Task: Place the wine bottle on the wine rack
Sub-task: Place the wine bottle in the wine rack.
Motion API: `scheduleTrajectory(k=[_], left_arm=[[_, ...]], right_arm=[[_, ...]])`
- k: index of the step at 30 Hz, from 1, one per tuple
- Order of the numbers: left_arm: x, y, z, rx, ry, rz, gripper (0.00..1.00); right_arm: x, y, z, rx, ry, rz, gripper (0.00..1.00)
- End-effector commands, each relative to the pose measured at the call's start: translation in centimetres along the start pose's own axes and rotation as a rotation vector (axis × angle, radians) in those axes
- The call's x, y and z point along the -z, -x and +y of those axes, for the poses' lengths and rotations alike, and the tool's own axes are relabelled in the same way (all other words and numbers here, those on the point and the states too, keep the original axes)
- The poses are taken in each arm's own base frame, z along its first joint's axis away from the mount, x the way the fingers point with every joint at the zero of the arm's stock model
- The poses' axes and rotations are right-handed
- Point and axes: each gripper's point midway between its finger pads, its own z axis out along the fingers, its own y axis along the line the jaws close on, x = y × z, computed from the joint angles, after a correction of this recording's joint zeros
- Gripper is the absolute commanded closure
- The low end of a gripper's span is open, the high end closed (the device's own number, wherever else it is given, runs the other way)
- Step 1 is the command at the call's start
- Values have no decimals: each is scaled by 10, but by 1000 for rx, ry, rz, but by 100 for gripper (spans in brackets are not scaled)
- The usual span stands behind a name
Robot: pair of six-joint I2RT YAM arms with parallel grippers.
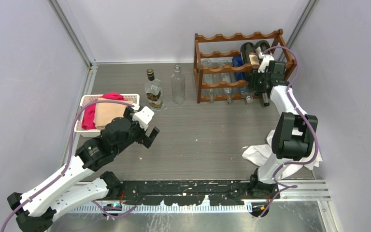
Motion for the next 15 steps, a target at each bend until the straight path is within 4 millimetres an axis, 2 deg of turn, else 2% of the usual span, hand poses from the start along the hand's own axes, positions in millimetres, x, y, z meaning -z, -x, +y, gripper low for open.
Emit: scheduleTrajectory(k=[1,10,15], left_arm=[[-2,13,3,3,11,-50,1],[-3,11,3,3,11,-44,1],[-3,11,4,5,11,-45,1]], right_arm=[[12,105,3,91,-14,-331,95],[9,110,4,99,-12,-336,92],[10,109,4,103,-14,-335,84]])
